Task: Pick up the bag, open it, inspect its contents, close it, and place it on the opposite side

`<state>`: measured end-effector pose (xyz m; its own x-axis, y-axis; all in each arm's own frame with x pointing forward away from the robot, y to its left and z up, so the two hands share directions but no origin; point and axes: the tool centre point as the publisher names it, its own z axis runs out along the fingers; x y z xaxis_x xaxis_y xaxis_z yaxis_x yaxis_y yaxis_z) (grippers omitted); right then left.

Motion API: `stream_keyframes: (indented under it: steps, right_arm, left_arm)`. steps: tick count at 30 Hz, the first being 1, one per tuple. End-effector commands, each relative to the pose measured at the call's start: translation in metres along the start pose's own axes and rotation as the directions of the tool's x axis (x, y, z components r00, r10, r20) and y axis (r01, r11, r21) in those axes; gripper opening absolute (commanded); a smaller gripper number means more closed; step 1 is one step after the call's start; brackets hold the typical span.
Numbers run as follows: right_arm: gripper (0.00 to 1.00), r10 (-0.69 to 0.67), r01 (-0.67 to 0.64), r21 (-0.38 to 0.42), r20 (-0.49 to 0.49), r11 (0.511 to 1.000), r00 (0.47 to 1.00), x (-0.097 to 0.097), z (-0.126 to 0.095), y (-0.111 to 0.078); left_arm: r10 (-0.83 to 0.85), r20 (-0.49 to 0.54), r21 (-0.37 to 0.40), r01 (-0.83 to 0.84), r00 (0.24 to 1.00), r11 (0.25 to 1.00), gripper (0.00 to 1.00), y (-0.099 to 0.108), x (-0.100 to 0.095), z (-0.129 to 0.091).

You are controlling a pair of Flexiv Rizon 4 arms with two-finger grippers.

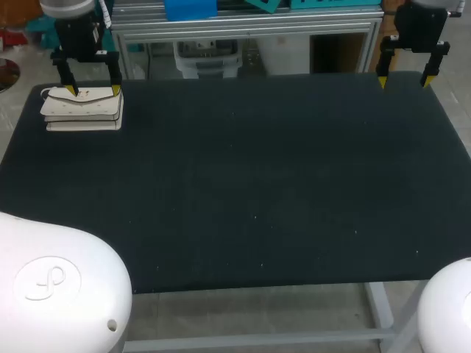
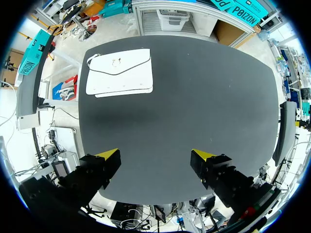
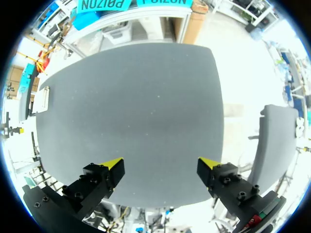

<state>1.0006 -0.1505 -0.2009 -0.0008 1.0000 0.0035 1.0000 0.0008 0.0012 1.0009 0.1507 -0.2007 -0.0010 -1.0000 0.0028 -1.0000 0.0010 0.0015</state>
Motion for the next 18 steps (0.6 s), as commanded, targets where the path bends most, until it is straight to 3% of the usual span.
stream_keyframes:
  steps: [1, 17, 18]
  right_arm:
    - [1.00, 0.000, 0.000, 0.001, 0.001, 1.000, 1.000, 0.0003, -0.0006, 0.0001]
    - [1.00, 0.000, 0.000, 0.001, 0.001, 1.000, 1.000, 0.0003, -0.0006, 0.0001]
    - [1.00, -0.054, 0.053, -0.023, -0.051, 0.998, 0.997, 0.0048, 0.0004, 0.0006]
  left_arm:
    - [0.000, 0.002, 0.000, 0.000, 1.000, 1.000, 1.00, 0.0004, 0.0004, -0.0005]
    - [0.013, -0.021, 0.001, -0.013, 1.000, 1.000, 1.00, -0.0010, -0.0020, 0.0002]
    - [0.022, -0.031, 0.013, -0.021, 0.999, 1.000, 1.00, -0.0018, -0.0033, 0.0007]
